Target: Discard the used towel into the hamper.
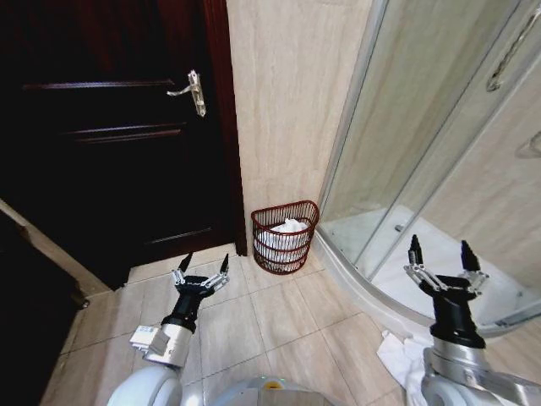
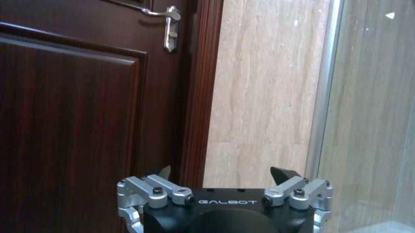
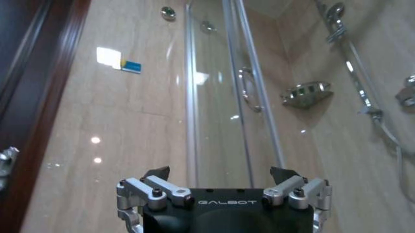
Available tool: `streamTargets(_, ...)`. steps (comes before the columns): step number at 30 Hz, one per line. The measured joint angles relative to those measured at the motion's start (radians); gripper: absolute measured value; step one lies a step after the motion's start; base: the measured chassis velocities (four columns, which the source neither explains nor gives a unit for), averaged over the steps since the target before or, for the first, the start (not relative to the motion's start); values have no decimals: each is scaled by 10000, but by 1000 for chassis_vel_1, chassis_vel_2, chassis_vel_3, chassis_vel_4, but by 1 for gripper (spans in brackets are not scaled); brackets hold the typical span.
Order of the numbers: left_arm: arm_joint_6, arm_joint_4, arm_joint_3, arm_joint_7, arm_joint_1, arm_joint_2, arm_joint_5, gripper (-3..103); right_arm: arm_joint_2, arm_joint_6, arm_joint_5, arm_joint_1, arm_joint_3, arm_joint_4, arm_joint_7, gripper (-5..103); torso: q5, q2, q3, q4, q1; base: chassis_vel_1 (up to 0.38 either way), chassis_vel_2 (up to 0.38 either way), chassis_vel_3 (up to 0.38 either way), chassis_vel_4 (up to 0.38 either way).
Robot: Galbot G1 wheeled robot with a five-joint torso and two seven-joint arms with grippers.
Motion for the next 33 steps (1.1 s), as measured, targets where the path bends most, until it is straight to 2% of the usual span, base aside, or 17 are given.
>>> streamTargets(9,0,0,0,0,0,0,0,100,38,638,299,-404,364,-505,-263,100,0,-280,-172,0,-109,0,0,0,0)
streamTargets(33,0,0,0,0,0,0,0,100,239,877,-11,-354,191,-884,-338,100,0,-1185,-769,0,-414,0,0,0,0)
